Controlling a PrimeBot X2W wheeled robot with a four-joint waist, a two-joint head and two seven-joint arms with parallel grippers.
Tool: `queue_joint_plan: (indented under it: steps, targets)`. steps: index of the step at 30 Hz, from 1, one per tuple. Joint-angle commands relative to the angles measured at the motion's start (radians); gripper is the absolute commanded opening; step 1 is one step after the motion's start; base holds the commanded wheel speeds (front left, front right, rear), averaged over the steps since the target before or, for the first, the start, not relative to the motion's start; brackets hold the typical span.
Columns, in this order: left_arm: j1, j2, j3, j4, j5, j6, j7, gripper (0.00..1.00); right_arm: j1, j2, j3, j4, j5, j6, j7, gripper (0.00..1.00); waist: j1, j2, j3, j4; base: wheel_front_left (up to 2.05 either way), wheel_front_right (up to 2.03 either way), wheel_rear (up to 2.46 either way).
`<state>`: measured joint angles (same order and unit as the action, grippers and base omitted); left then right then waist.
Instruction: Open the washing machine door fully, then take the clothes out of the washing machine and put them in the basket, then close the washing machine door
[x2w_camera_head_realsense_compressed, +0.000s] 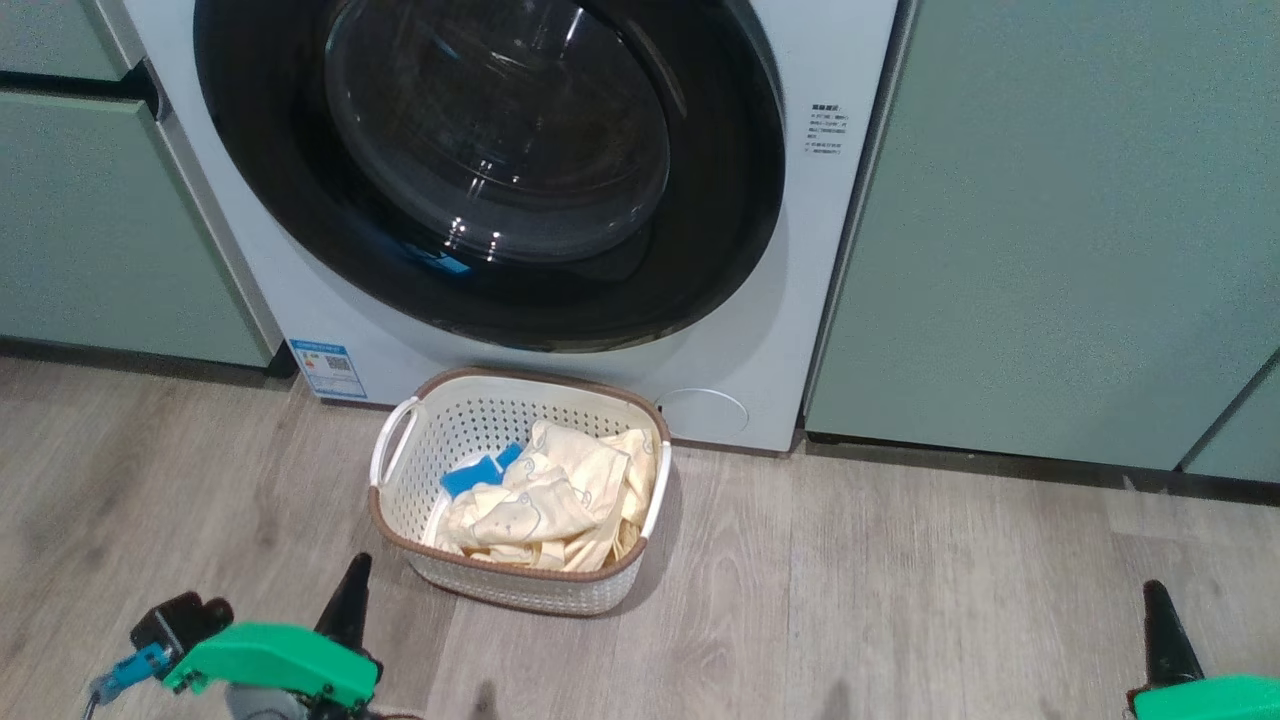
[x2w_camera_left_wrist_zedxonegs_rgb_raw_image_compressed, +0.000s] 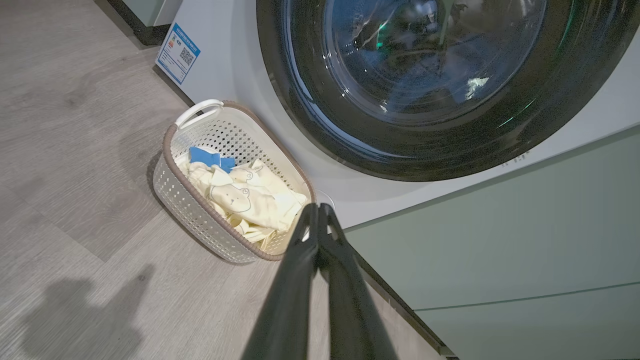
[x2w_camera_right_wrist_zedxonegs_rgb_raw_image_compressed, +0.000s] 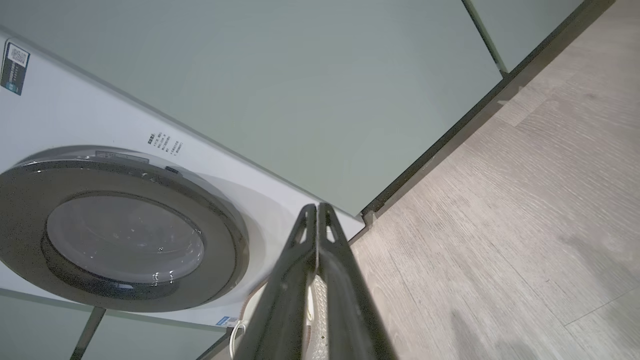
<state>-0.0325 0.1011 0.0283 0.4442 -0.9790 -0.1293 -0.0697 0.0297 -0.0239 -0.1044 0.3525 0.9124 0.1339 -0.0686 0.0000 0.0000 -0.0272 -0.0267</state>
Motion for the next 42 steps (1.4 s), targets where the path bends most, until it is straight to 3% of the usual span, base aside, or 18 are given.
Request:
queue_joint_plan:
  steps: [1, 42]
  targets:
    - [-0.06, 0.006, 0.025, -0.039, -0.024, -0.001, 0.007, 0.0, -0.056, -0.015, 0.003, -0.037, 0.027, -0.002, 0.006, 0.0, 0.0, 0.0, 0.001, 0.0, 0.0, 0.0, 0.0]
    - [-0.07, -0.032, 0.066, -0.146, -0.428, -0.001, 0.125, 0.0, -0.111, -0.022, -0.005, -0.084, 0.474, -0.003, 0.123, 0.0, 0.0, 0.0, 0.02, 0.018, 0.0, 0.0, 0.0]
